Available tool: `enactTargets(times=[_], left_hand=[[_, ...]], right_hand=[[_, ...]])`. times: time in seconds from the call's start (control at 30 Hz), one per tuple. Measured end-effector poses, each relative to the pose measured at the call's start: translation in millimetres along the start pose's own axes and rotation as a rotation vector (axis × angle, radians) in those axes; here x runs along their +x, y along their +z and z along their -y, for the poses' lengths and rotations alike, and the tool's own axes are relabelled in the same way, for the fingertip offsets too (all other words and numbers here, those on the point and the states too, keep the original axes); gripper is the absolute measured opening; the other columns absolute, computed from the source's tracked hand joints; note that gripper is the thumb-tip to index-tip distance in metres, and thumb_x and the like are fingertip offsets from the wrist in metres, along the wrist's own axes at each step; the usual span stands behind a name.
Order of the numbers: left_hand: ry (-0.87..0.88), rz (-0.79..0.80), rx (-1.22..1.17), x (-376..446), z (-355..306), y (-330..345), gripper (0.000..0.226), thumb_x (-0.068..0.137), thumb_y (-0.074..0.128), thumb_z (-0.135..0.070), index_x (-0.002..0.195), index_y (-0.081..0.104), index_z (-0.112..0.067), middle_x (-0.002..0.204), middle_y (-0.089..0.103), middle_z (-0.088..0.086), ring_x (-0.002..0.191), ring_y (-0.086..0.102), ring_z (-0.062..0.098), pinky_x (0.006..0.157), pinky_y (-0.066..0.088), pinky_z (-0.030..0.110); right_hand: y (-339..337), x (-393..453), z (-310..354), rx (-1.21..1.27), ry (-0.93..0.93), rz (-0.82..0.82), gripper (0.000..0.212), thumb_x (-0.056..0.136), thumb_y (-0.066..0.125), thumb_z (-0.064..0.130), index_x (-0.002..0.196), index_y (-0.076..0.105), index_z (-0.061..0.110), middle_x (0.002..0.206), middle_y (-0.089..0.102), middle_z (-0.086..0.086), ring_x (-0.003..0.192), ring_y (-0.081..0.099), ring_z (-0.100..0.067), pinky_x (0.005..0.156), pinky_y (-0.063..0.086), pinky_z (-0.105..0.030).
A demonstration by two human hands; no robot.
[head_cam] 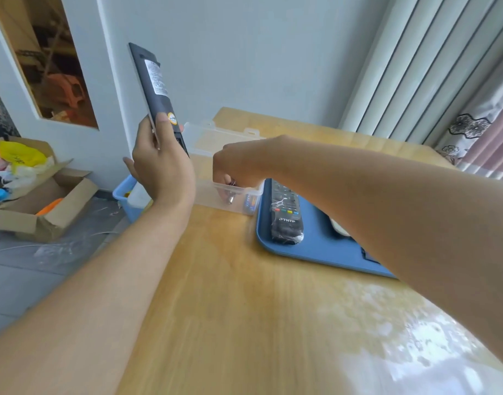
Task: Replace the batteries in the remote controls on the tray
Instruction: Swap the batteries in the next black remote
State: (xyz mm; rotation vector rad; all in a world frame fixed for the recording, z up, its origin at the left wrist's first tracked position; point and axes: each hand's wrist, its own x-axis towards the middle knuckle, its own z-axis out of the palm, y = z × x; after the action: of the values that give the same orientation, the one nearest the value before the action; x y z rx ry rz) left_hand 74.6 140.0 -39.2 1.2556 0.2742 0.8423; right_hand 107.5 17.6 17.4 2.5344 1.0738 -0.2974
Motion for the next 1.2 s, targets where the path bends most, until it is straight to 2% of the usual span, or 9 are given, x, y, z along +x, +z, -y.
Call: enactTargets(times=[0.23,0.37,0.43,0.57,0.73,0.87,0.97,1.03,1.2], left_hand=[[0.039,-0.004,0.012,-1.3,4.3,-1.8,0.035,0.089,0.045,-0.053,0.070,0.048,-0.025,0.078,0.067,0.011,0.088,0.066,0.036,0.089,0.049,0.063],[0.078,0.016,0.046,-3.2,9.1,-3.1,0.039,0.092,0.043,-0.053,0.077,0.051,-0.018,0.077,0.069,0.008,0.079,0.059,0.037,0.110,0.037,0.065],[0.085,0.018,0.051,-5.2,8.0,-3.5,0.036,0.093,0.043,-0.052,0.074,0.052,-0.023,0.074,0.071,0.000,0.080,0.060,0.036,0.111,0.035,0.066],[0.095,0.010,0.055,-12.0,0.7,-1.9,0.031,0.093,0.043,-0.051,0.066,0.056,-0.042,0.075,0.075,-0.016,0.086,0.065,0.035,0.106,0.041,0.064],[0.093,0.025,0.069,-20.1,-7.2,1.6,0.032,0.096,0.045,-0.046,0.067,0.055,-0.038,0.079,0.076,-0.012,0.084,0.065,0.031,0.089,0.054,0.051],[0.050,0.085,-0.022,-23.5,-20.1,7.1,0.028,0.101,0.046,-0.036,0.076,0.058,-0.029,0.081,0.078,-0.005,0.074,0.063,0.022,0.068,0.050,0.032],[0.045,0.137,-0.036,-35.7,-30.4,15.6,0.027,0.104,0.045,-0.035,0.082,0.061,-0.029,0.083,0.077,-0.003,0.074,0.068,0.021,0.063,0.052,0.026],[0.026,0.179,-0.037,-48.6,-35.5,24.8,0.027,0.106,0.043,-0.033,0.085,0.060,-0.028,0.087,0.077,-0.002,0.068,0.070,0.019,0.058,0.052,0.025],[-0.062,0.376,-0.098,-100.3,-46.1,61.4,0.028,0.108,0.040,-0.031,0.094,0.061,-0.021,0.091,0.076,0.004,0.053,0.066,0.021,0.049,0.049,0.028]], right_hand=[[-3.5,-14.7,1.9,-0.034,0.050,0.023,0.056,0.086,0.047,-0.007,0.107,0.076,0.035,0.114,0.066,0.001,0.088,0.060,-0.023,0.058,0.042,-0.027],[-1.6,-26.4,0.0,-0.026,0.089,-0.015,0.059,0.080,0.039,-0.015,0.107,0.073,0.025,0.099,0.062,0.000,0.074,0.050,-0.018,0.056,0.037,-0.026],[1.0,-31.9,-0.2,-0.023,0.079,0.001,0.054,0.070,0.033,-0.017,0.087,0.063,0.024,0.073,0.045,0.004,0.063,0.037,-0.019,0.050,0.027,-0.027],[8.6,-40.0,-1.0,0.037,0.077,0.021,0.036,0.066,0.031,-0.016,0.066,0.032,0.020,0.068,0.030,-0.002,0.064,0.023,-0.020,0.052,0.018,-0.031],[8.7,-43.2,2.7,0.071,0.151,-0.001,0.038,0.060,0.028,-0.016,0.080,0.047,0.012,0.083,0.044,-0.011,0.066,0.034,-0.025,0.051,0.027,-0.032],[4.5,-54.0,-8.1,0.146,0.155,-0.094,0.072,0.083,0.031,-0.017,0.129,0.066,0.026,0.118,0.058,-0.001,0.108,0.058,-0.032,0.086,0.052,-0.039],[-2.2,-76.2,-22.5,0.217,0.186,-0.197,0.078,0.078,0.030,-0.018,0.122,0.071,0.031,0.089,0.051,0.017,0.099,0.057,-0.020,0.073,0.051,-0.029],[-2.6,-95.5,-40.1,0.252,0.242,-0.263,0.073,0.078,0.032,-0.017,0.115,0.073,0.029,0.093,0.061,0.014,0.090,0.060,-0.012,0.065,0.047,-0.024],[11.9,-175.9,-89.8,0.264,0.408,-0.271,0.066,0.079,0.033,-0.011,0.105,0.076,0.032,0.098,0.071,0.014,0.099,0.067,-0.018,0.088,0.056,-0.036]])
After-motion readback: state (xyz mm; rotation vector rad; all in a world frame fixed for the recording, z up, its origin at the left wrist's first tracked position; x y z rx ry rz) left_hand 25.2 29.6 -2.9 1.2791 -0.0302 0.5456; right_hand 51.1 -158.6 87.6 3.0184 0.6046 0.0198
